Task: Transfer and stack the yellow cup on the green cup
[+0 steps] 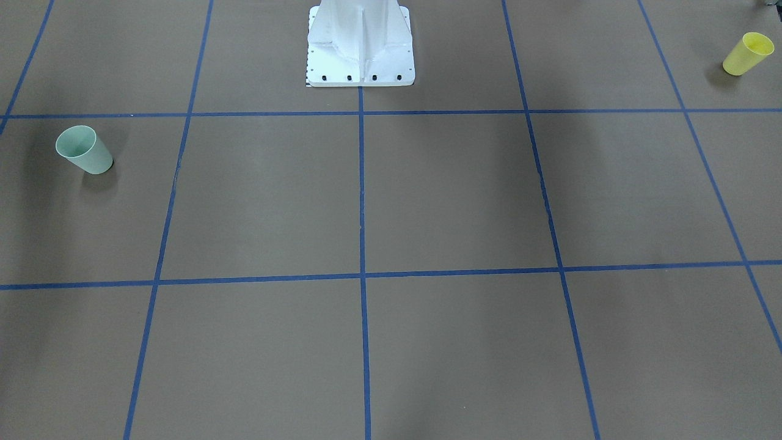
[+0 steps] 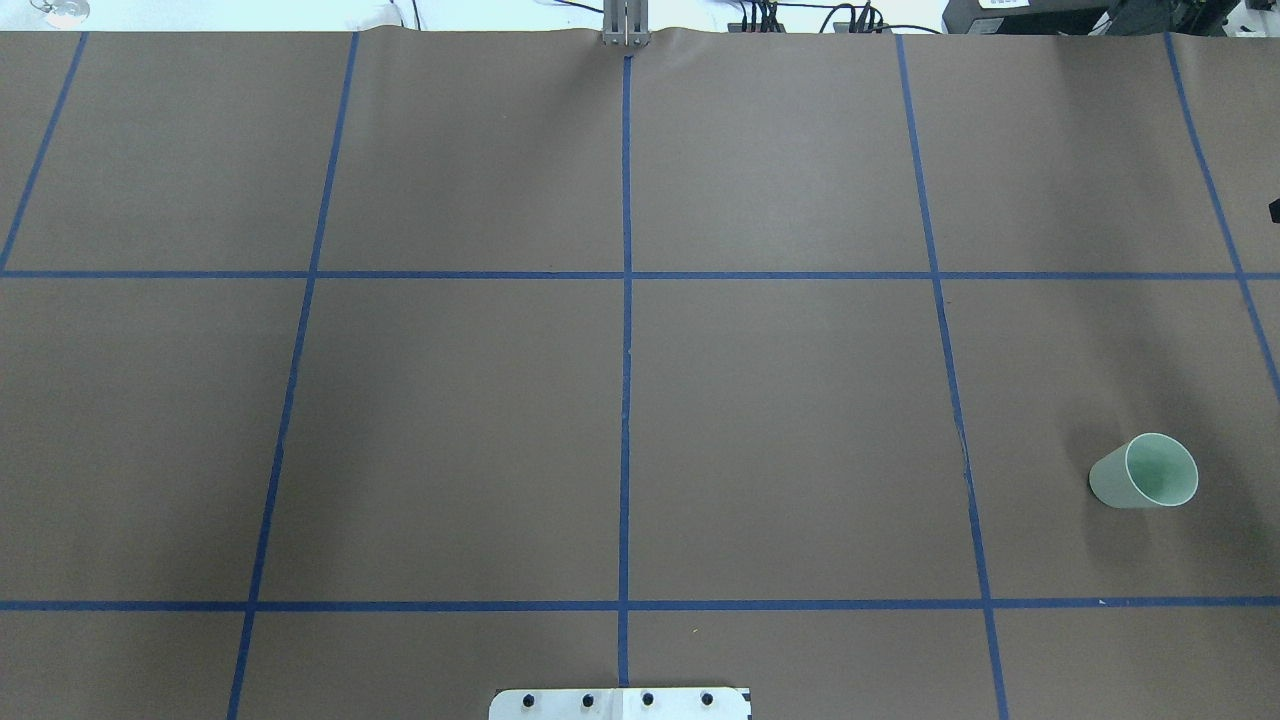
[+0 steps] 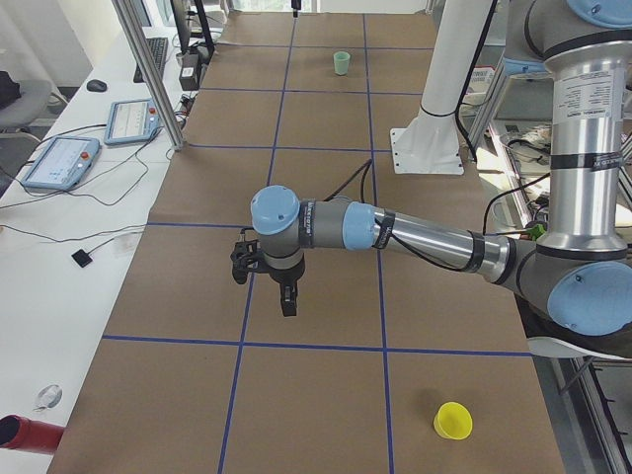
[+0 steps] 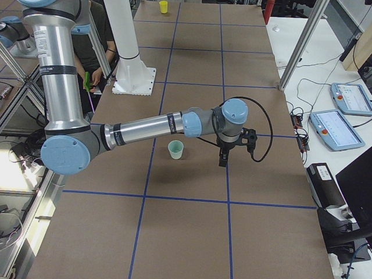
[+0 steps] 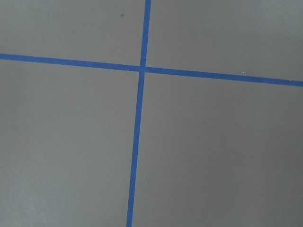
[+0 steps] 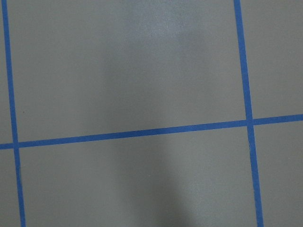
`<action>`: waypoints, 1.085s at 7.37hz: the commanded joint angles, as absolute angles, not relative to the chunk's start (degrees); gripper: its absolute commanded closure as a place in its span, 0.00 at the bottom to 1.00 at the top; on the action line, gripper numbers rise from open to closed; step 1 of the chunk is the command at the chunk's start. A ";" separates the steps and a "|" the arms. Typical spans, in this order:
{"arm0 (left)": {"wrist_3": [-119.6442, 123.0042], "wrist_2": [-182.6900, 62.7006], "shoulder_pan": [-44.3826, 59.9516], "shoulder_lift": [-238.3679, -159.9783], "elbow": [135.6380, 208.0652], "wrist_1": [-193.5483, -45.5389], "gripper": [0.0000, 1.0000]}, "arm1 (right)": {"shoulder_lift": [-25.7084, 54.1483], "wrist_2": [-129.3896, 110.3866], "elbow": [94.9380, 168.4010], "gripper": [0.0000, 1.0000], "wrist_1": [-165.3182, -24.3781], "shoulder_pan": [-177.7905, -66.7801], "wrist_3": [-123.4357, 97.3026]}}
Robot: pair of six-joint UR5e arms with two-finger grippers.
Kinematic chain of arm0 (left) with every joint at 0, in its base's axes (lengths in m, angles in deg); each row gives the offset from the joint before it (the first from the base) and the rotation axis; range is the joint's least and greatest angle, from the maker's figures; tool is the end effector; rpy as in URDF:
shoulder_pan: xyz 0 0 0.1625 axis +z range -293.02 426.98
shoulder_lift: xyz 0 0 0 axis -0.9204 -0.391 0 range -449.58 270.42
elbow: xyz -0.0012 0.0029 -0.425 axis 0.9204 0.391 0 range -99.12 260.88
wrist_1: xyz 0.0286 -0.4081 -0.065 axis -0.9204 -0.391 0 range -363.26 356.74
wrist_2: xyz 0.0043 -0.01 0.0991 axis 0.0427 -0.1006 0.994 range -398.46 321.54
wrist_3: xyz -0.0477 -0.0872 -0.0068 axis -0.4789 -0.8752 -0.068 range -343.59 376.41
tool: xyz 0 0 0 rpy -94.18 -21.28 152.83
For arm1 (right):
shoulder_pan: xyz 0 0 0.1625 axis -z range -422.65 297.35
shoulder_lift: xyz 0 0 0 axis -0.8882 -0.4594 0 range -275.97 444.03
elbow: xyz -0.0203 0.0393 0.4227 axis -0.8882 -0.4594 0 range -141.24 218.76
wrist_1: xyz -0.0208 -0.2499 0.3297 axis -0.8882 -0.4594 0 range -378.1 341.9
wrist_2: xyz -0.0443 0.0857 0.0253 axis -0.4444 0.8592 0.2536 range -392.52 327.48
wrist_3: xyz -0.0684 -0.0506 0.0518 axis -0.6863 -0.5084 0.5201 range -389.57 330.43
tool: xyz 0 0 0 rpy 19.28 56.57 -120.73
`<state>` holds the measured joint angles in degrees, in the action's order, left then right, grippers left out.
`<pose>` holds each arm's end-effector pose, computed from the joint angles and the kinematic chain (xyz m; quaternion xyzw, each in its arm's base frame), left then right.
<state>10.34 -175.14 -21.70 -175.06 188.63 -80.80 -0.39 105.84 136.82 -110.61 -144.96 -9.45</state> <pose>-0.0504 -0.4502 0.5635 -0.0194 0.3957 -0.0355 0.9175 -0.0131 -0.5363 0.5387 -0.0120 -0.4170 0.0588 0.9069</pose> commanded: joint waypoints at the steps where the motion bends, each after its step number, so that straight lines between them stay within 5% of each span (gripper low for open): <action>1: 10.35 -175.22 -21.61 -174.39 189.25 -80.96 0.00 | -1.31 105.99 137.20 0.00 -110.39 -144.92 -9.62; 8: 10.43 -175.83 -21.44 -173.16 189.78 -81.31 0.00 | -2.98 106.17 136.50 0.00 -108.55 -144.83 -9.71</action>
